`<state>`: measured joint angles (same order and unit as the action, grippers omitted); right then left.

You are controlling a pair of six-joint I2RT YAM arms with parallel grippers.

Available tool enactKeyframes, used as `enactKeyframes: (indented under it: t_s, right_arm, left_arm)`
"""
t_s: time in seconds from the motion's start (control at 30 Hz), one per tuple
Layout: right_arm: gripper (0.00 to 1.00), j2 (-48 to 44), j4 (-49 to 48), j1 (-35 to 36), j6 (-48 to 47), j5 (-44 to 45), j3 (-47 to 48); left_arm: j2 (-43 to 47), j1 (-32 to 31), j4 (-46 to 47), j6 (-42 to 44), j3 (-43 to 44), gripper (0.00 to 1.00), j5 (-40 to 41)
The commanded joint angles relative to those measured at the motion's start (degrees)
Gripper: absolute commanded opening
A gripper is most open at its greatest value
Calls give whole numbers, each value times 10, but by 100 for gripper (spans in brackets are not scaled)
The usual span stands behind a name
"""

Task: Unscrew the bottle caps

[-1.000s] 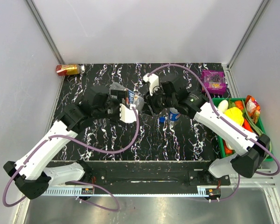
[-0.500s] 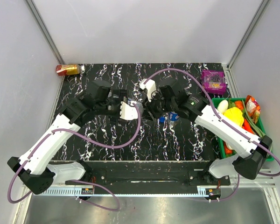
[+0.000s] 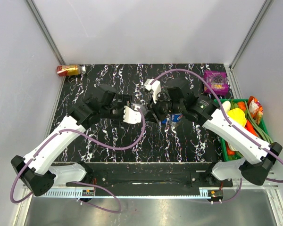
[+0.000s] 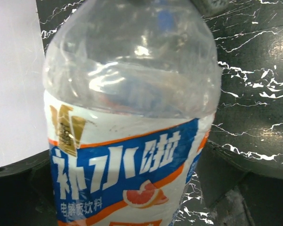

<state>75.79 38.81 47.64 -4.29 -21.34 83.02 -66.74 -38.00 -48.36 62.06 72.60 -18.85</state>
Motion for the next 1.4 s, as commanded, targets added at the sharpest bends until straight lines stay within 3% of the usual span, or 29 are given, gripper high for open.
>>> enactKeyframes:
  t_s: [0.0, 0.37, 0.57, 0.8, 0.9, 1.17, 1.37]
  right_arm:
    - [0, -17, -37, 4, -5, -4, 6]
    - [2, -11, -57, 4, 10, 33, -2]
    - [29, -18, -77, 4, 40, 61, 14]
    - [85, -71, -146, 4, 107, 122, -21]
    - [99, -108, -191, 4, 127, 140, -51]
    - [100, -169, -311, 4, 159, 154, -93]
    - [100, -132, -344, 4, 173, 93, -60]
  left_arm:
    - [15, 3, 35, 10, 0, 86, 6]
    - [50, 3, 64, -22, -42, 59, 28]
    - [52, 13, 86, -81, -57, 58, 29]
    - [71, 73, 157, -191, -85, 59, -59]
    - [89, 112, 221, -264, -101, 60, -105]
    - [147, 161, 383, -463, -141, 65, -200]
    - [176, 166, 593, -684, -201, 65, -308]
